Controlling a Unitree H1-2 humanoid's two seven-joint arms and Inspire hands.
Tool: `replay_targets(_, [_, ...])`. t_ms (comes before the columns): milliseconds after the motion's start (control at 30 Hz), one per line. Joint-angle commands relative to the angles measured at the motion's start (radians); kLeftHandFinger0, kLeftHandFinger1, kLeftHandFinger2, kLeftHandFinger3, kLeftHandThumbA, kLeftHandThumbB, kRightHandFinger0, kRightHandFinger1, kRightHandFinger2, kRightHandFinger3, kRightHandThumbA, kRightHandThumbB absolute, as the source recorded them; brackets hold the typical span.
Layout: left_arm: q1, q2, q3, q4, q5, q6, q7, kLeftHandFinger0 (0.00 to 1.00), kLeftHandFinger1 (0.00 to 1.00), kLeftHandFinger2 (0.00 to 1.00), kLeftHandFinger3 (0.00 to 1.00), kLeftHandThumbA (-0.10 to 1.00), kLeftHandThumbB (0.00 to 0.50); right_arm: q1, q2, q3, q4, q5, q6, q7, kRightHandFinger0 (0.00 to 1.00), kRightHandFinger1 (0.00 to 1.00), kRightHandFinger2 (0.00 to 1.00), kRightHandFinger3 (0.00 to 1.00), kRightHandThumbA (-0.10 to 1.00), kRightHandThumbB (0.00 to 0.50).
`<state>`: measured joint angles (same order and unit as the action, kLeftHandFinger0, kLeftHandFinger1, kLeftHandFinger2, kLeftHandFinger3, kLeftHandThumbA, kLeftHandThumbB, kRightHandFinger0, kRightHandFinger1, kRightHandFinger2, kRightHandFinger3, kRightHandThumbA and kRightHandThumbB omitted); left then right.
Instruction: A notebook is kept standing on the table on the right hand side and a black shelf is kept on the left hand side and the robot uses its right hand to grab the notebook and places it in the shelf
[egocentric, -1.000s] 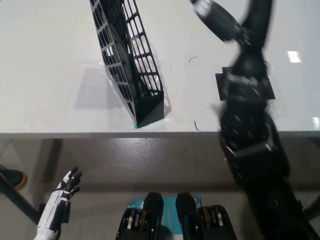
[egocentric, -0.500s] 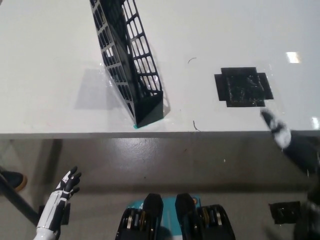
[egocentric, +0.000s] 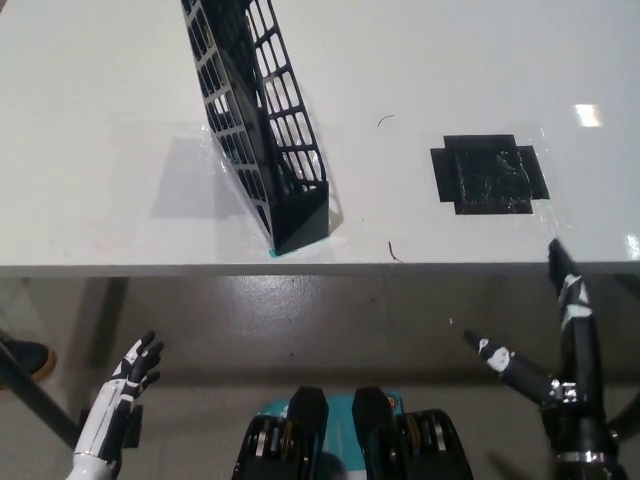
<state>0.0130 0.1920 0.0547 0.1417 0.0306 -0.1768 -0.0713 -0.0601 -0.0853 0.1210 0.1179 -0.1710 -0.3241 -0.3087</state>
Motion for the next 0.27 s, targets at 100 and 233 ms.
replay_targets(100, [-0.014, 0.005, 0.001, -0.008, 0.006, -0.04, 0.007, 1.0, 1.0, 1.0, 1.0, 1.0, 0.161, -0.024, 0.005, -0.012, 0.11, 0.084, -0.014, 0.108, 1.0, 1.0, 1.0, 1.0, 1.0, 0.384])
replay_targets(233, [-0.015, 0.005, 0.0, -0.006, 0.007, -0.041, 0.008, 1.0, 1.0, 1.0, 1.0, 1.0, 0.154, -0.023, 0.008, -0.018, 0.122, 0.086, 0.0, 0.122, 1.0, 1.0, 1.0, 1.0, 1.0, 0.331])
